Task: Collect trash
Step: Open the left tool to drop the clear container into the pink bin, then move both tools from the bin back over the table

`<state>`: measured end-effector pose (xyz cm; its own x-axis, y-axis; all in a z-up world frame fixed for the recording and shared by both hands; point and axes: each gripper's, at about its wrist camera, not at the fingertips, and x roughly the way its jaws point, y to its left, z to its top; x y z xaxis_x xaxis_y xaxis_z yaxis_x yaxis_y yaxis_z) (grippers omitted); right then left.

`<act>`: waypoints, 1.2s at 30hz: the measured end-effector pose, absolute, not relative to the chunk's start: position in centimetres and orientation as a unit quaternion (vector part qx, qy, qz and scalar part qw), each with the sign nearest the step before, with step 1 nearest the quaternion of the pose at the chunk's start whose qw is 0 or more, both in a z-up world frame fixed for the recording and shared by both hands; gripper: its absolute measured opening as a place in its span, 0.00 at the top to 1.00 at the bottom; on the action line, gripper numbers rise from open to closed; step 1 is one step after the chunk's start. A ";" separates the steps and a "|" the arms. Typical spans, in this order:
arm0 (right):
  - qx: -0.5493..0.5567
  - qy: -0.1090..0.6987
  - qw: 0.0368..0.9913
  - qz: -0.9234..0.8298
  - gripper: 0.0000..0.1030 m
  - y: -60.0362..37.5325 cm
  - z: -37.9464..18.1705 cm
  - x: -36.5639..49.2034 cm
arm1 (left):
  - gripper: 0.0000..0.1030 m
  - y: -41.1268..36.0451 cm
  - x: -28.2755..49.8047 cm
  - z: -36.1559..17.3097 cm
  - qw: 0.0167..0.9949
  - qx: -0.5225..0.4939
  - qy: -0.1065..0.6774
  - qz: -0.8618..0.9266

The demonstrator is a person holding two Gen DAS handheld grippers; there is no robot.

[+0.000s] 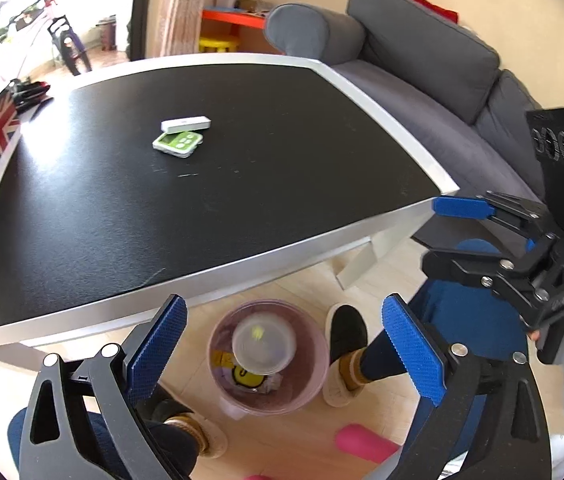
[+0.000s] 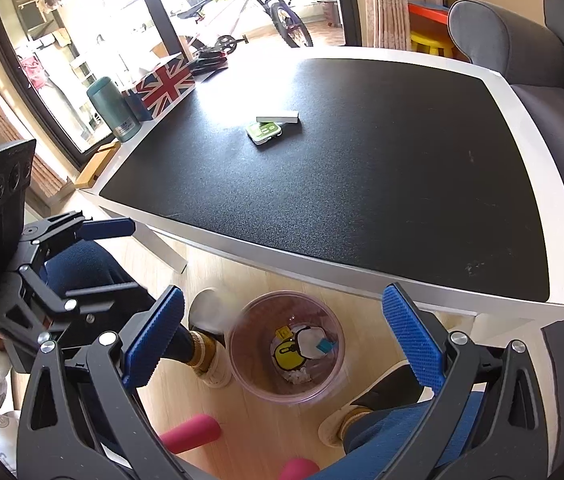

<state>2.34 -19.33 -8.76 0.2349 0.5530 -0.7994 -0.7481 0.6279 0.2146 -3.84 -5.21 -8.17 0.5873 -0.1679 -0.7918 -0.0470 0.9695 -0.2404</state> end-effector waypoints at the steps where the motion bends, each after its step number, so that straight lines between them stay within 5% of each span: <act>1: -0.107 0.457 0.778 0.418 0.05 -19.3 -8.8 2.4 | 0.07 -5.1 -3.8 -8.2 0.882 -0.120 0.454 -0.031; 36: -0.116 0.438 0.788 0.416 0.04 -16.4 -6.3 5.7 | 0.07 -0.5 -0.4 -5.4 0.896 -0.118 0.428 0.011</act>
<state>5.71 -16.37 -6.31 0.2695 0.5540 -0.7877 -0.7573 0.6272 0.1820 -0.43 -0.53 -5.41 0.6327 -0.0813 -0.7701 -0.1215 0.9717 -0.2025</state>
